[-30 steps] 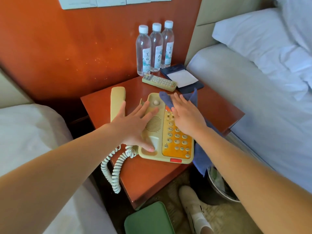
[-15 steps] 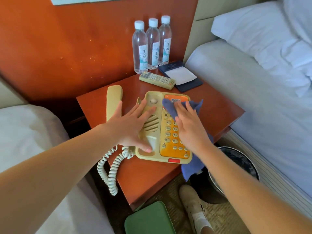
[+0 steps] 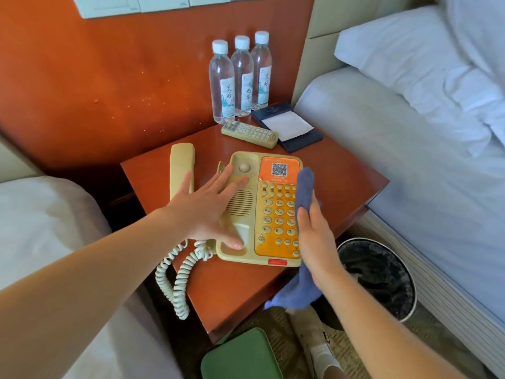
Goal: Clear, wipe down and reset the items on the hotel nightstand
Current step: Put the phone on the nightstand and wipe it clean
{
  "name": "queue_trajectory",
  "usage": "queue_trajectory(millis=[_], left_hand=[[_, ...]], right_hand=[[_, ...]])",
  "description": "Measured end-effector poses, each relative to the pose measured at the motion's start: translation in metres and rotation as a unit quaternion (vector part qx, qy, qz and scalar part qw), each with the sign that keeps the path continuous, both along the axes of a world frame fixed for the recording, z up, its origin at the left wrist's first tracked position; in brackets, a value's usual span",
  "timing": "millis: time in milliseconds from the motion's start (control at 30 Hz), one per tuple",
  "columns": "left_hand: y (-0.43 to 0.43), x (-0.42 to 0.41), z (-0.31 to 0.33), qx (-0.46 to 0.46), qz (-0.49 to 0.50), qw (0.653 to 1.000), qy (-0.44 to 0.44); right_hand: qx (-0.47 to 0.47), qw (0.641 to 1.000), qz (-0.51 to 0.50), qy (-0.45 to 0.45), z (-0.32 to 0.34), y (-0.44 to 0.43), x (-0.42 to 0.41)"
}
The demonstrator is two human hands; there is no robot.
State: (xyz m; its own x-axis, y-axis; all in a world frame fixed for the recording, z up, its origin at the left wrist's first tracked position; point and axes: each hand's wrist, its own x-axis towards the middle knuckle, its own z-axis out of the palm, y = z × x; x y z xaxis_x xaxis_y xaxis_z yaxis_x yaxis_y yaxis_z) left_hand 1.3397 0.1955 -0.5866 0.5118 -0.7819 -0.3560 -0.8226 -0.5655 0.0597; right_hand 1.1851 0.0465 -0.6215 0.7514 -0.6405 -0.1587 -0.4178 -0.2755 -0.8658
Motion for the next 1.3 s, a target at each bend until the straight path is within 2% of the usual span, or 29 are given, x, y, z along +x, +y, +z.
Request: queue_trajectory(millis=[100, 267, 367, 467, 567, 667, 867, 1033, 1133, 1300], left_hand=[[0.002, 0.000, -0.003, -0.013, 0.000, 1.000, 0.002], [0.007, -0.002, -0.009, -0.025, 0.006, 1.000, -0.015], [0.022, -0.001, -0.016, -0.031, 0.054, 0.998, -0.013], [0.037, 0.003, -0.013, 0.022, 0.045, 0.998, -0.033], [0.044, 0.002, -0.006, 0.060, 0.005, 0.997, -0.050], [0.042, -0.002, -0.008, 0.063, 0.009, 0.996, -0.066], [0.042, -0.012, -0.012, 0.025, 0.030, 0.993, -0.110], [0.044, -0.013, -0.010, 0.027, 0.037, 0.994, -0.103], [0.042, -0.012, -0.010, 0.030, 0.028, 0.993, -0.107], [0.045, -0.009, -0.010, 0.050, 0.011, 0.994, -0.101]], right_hand=[[-0.043, 0.999, -0.003, 0.010, 0.008, 0.010, -0.003], [-0.237, 0.970, 0.038, 0.033, 0.024, -0.027, 0.070], [-0.342, 0.936, 0.088, 0.013, 0.033, -0.027, 0.116], [-0.403, 0.895, 0.192, 0.023, 0.033, -0.004, 0.150], [-0.470, 0.845, 0.243, 0.070, 0.029, 0.017, 0.162], [-0.515, 0.801, 0.276, 0.129, 0.029, 0.026, 0.165], [-0.491, 0.773, 0.345, 0.207, 0.030, 0.043, 0.148], [-0.416, 0.786, 0.388, 0.241, 0.035, 0.038, 0.146], [-0.410, 0.765, 0.443, 0.225, 0.043, 0.041, 0.130], [-0.413, 0.770, 0.457, 0.168, 0.041, 0.028, 0.118]])
